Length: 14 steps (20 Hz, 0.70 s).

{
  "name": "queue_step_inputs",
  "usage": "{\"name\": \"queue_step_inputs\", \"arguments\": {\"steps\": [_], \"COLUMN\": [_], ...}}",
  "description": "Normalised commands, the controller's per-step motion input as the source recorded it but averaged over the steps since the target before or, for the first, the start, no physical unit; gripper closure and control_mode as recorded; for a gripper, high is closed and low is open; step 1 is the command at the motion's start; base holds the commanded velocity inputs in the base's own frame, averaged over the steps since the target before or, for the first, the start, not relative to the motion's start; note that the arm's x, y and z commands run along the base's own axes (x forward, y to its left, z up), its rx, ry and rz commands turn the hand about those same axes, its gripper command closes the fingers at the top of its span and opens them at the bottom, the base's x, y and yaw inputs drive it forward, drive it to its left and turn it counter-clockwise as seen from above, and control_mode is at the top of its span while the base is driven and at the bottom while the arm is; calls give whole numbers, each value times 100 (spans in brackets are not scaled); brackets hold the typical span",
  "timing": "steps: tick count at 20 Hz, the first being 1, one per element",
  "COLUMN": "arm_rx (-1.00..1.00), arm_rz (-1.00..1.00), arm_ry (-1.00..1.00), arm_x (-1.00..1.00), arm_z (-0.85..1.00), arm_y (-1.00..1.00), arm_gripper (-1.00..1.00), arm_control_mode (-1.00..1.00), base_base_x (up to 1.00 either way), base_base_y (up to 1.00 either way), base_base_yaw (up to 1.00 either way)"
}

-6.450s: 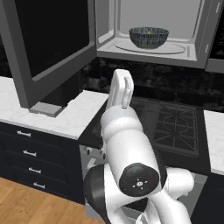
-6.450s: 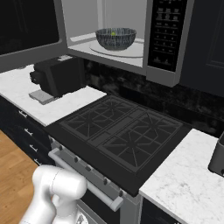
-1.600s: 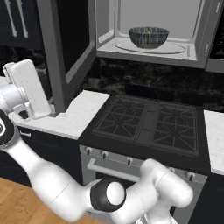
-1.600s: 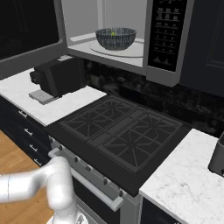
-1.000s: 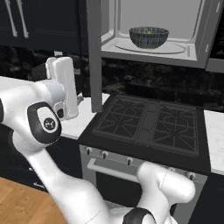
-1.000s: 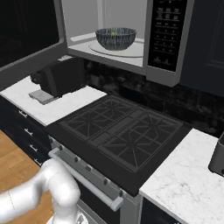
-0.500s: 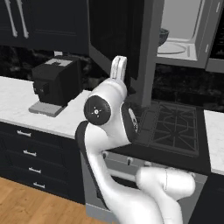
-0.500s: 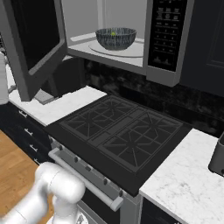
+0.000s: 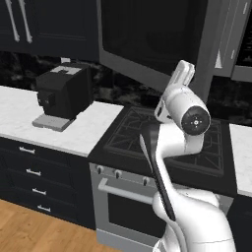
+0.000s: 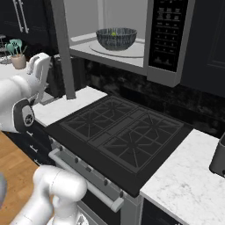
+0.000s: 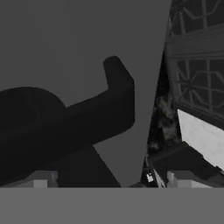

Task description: Pick the broccoli from the sink and place it in the bowl. Then pick the bowl and place it in the microwave. Then close the microwave door and press the start button.

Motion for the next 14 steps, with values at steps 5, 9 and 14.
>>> {"name": "queue_step_inputs", "arguments": {"steps": [5, 9, 14], "arm_rx": [21, 17, 6], "arm_rz": [14, 8, 0], "arm_ry": [-4, -3, 0], "arm_x": [57, 45, 50], "arm_z": [19, 28, 20], "arm_y": [-73, -58, -12], "arm_gripper": [-100, -100, -100], "arm_control_mode": [-100, -100, -100], "base_base_x": [0, 0, 0], "base_base_y": [0, 0, 0], "base_base_yaw": [0, 0, 0]}}
